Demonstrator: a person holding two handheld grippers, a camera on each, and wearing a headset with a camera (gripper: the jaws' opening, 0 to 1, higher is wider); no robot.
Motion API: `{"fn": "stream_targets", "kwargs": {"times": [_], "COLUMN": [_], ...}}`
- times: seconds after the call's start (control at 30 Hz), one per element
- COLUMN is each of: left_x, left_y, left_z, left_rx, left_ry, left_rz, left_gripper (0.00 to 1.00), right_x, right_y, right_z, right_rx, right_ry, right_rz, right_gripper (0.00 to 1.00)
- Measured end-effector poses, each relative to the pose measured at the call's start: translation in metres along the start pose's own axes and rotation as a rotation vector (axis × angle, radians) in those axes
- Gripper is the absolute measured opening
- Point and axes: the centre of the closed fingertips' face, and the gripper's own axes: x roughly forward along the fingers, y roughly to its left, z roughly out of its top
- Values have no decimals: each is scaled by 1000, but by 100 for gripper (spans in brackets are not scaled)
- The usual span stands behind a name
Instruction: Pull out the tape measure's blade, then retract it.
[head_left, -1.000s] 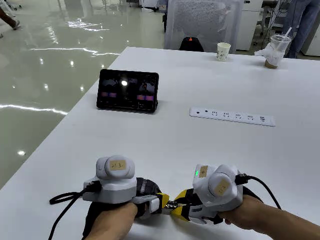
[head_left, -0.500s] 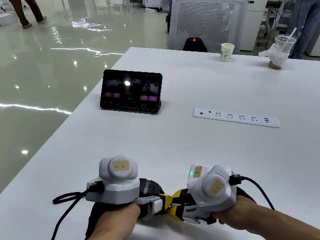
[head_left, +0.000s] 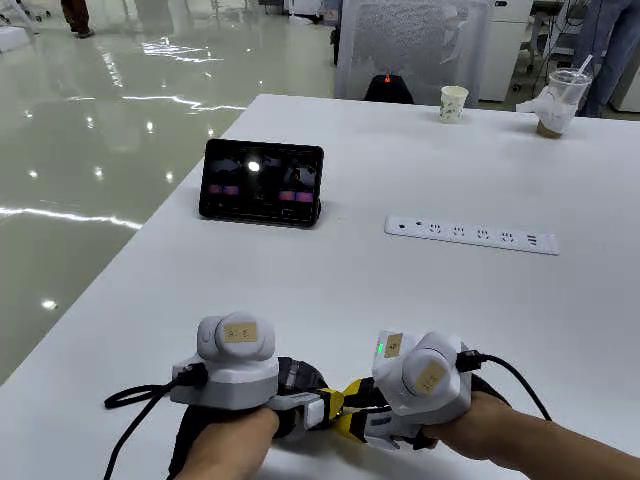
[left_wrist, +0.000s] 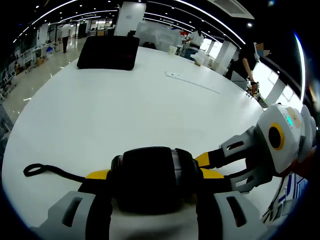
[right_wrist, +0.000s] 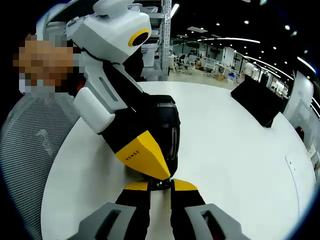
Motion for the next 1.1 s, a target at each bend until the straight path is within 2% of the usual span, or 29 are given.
{"fn": "stream_targets", "kwargs": {"times": [0.17,0.6,1.1], "left_x": [0,0,-11], "left_y": [0,-1,3], "left_z": [0,0,-1], "left_rx": [1,6,63], "left_ry": [0,8,6], "left_rz": [-1,-11,-21], "left_gripper": [65,65,67], "right_x": [1,-2,-26], "right_y": [1,2,1], "right_z": [0,-1,-15], "right_rx": [-25,-23,-5], "right_ry": [13,17,31], "right_rz": [-8,-22,-66], "right_gripper": [13,18,30]}}
